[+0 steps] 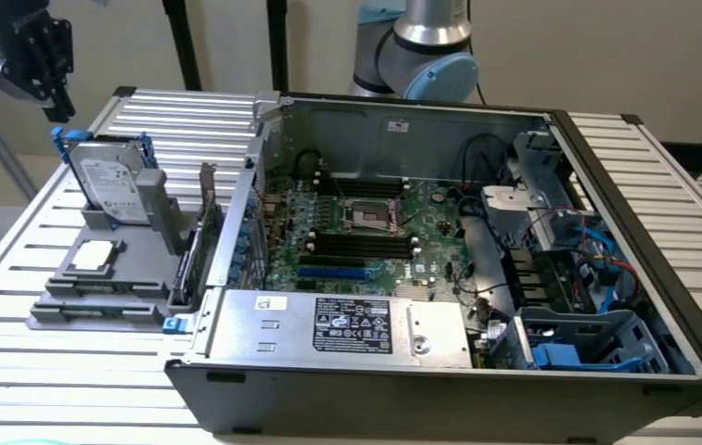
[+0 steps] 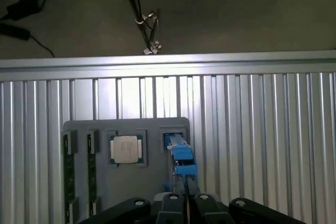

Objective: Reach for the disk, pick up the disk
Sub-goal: 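Pick up the disk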

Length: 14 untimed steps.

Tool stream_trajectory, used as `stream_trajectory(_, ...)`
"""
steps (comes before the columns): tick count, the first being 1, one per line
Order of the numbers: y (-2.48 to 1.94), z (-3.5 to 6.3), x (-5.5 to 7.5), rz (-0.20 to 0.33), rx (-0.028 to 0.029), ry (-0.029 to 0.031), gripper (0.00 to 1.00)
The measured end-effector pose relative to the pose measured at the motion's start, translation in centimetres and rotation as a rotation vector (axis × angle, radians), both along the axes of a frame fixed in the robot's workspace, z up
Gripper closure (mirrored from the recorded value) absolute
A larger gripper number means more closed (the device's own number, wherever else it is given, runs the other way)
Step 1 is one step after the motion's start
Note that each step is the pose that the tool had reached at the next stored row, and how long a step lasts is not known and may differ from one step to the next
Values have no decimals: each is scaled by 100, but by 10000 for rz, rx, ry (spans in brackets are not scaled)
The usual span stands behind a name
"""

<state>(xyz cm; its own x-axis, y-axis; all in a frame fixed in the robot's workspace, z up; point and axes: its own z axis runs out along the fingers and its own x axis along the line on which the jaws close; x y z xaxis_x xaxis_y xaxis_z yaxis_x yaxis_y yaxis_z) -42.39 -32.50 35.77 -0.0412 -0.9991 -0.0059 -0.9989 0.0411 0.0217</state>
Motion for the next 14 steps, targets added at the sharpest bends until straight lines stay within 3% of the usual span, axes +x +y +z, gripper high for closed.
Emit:
stream_trajectory(6,0,-3,1,0,0,0,53)
stream_trajectory(9,0,-35,2,0,0,0,47)
stream_trajectory(10,0,-53,4,0,0,-1,40)
stream_trajectory(14,0,-127,13,0,0,0,40)
